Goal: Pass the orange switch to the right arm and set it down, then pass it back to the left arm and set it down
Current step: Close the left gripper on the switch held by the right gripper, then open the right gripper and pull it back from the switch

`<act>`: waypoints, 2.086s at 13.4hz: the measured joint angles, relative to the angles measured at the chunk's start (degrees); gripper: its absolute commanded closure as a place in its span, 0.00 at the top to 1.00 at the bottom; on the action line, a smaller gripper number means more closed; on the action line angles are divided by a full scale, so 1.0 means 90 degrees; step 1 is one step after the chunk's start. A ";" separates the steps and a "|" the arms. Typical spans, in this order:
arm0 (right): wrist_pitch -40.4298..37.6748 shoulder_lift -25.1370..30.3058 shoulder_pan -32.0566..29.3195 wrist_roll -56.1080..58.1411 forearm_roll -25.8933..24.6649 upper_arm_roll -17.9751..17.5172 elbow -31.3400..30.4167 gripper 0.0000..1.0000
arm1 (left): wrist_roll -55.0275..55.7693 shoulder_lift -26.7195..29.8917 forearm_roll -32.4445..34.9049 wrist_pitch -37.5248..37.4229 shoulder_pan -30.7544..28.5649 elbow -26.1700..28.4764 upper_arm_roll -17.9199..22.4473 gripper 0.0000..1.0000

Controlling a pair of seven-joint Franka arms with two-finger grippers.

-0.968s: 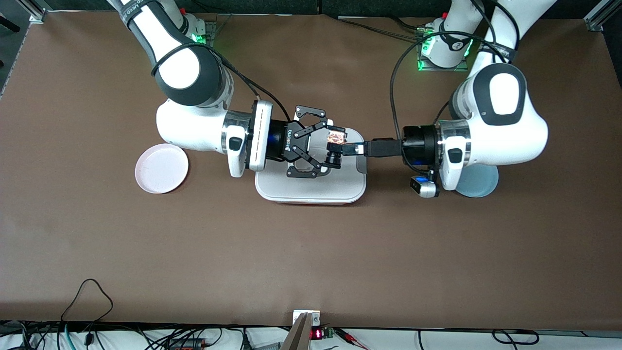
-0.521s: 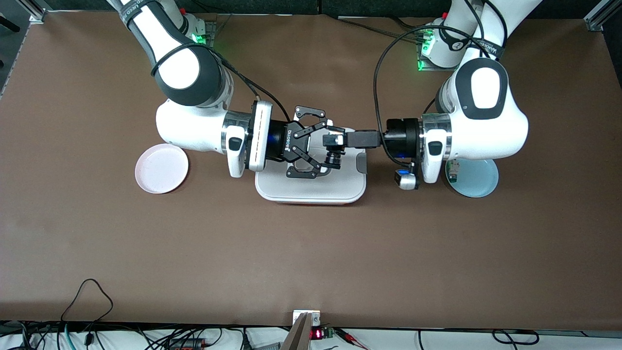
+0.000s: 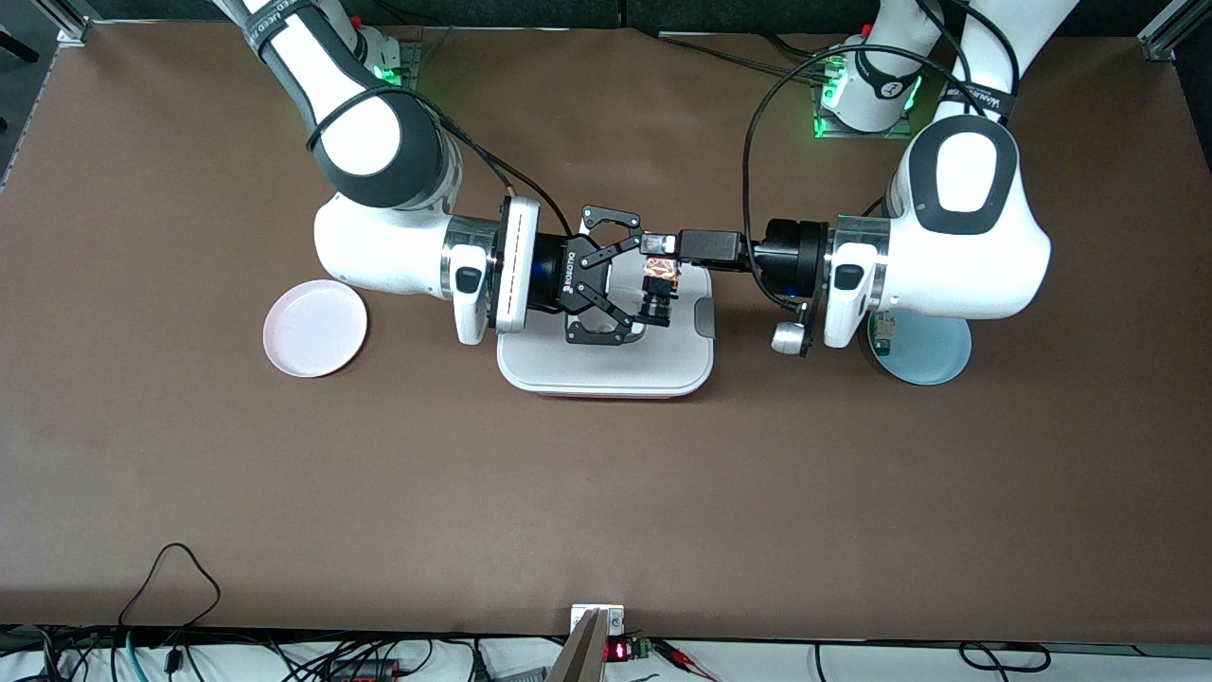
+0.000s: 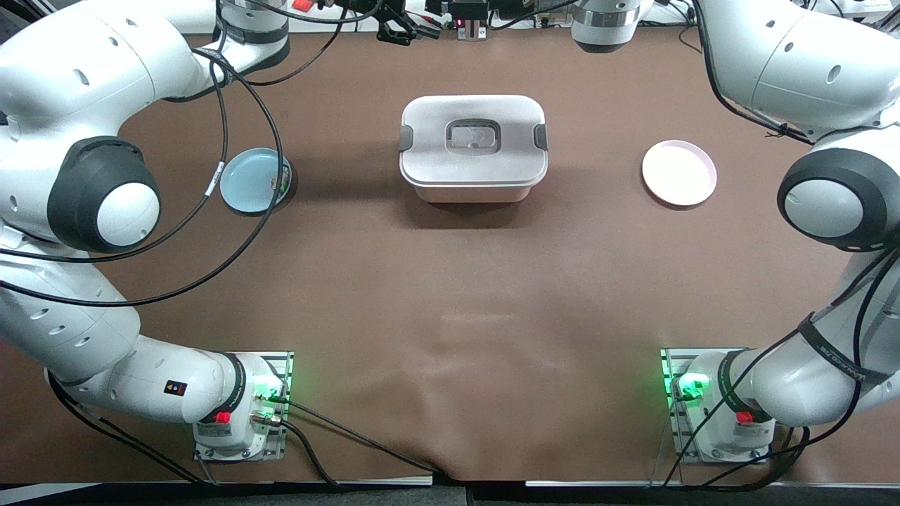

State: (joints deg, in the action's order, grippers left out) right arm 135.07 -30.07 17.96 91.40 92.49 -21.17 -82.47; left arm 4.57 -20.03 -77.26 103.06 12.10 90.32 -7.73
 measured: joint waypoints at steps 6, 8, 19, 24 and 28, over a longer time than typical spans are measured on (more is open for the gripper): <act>0.0066 0.0000 -0.0004 -0.0004 0.0002 0.0017 0.0050 0.21 | 0.0034 0.0000 -0.0074 -0.0001 -0.0084 -0.0052 0.0024 0.65; 0.0067 0.0000 -0.0017 -0.0044 0.0002 0.0029 0.0077 0.21 | 0.0069 -0.0011 -0.0141 0.0003 -0.0154 -0.0053 0.0032 0.64; 0.0067 0.0001 -0.0017 -0.0091 0.0002 0.0030 0.0090 0.21 | 0.0402 -0.0086 -0.0536 0.0636 -0.0124 -0.0068 -0.0028 0.51; 0.0064 0.0003 -0.0014 -0.0193 0.0004 0.0030 0.0094 0.21 | 0.0465 -0.0086 -0.0534 0.0970 0.0072 -0.0089 -0.0068 0.10; 0.0066 0.0003 -0.0013 -0.0250 0.0004 0.0030 0.0094 0.21 | 0.0524 -0.0085 -0.0534 0.0966 0.0071 -0.0089 -0.0068 0.00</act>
State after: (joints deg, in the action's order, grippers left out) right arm 135.66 -30.04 17.84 89.15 92.52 -20.90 -81.62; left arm 9.29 -20.80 -82.06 111.76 12.74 89.52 -8.34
